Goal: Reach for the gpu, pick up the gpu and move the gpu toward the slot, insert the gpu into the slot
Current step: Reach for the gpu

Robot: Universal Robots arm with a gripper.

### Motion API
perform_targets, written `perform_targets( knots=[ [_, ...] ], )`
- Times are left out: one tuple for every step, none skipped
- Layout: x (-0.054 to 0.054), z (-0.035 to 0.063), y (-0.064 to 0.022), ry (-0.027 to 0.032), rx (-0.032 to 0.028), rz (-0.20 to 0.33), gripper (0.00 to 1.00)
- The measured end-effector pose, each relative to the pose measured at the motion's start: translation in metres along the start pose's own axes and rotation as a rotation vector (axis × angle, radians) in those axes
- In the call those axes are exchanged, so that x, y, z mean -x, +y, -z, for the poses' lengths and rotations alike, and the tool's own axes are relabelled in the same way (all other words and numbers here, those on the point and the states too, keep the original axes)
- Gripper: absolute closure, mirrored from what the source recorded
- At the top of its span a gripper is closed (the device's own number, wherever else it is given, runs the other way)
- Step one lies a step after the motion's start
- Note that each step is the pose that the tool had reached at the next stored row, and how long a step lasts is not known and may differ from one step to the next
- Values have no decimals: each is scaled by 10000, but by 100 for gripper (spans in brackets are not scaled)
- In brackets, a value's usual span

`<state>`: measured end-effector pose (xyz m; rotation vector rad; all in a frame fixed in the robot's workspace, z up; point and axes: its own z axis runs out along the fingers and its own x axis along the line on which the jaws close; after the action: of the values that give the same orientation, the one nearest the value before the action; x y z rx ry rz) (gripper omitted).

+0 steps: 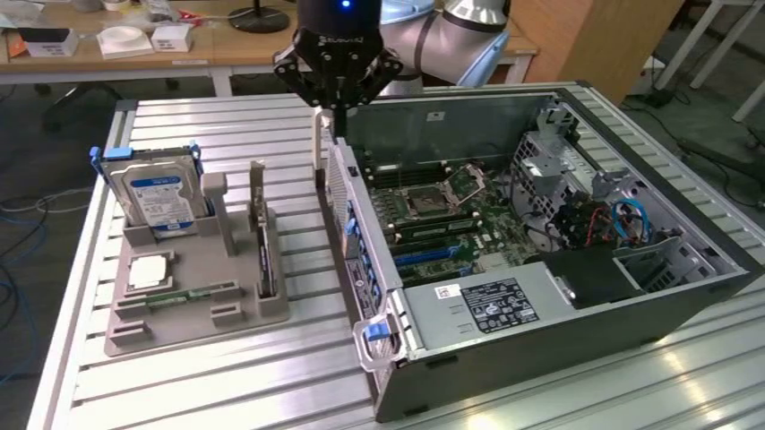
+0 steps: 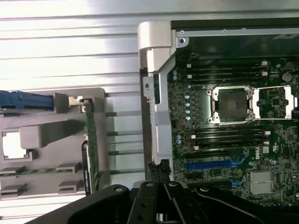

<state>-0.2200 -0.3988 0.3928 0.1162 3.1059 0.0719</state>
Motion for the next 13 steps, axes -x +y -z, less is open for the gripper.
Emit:
perform_targets(
  knots=[
    [-41,1,-3,0,0,1,90],
    [-80,2,-6,-1,0,2,90],
    [-115,3,-9,0,0,1,90],
    [-149,3,-11,0,0,0,90],
    [-184,4,-14,0,0,0,90],
    [-219,4,-17,0,0,1,90],
    [-250,4,-19,0,0,1,90],
    [-288,5,-22,1,0,3,90],
    [-325,6,-25,1,0,1,90],
    [-363,6,-27,0,0,0,90],
    [-402,7,-30,1,0,0,90],
    [-440,7,-33,0,0,1,90],
    [-477,7,-36,1,0,1,90]
  ],
)
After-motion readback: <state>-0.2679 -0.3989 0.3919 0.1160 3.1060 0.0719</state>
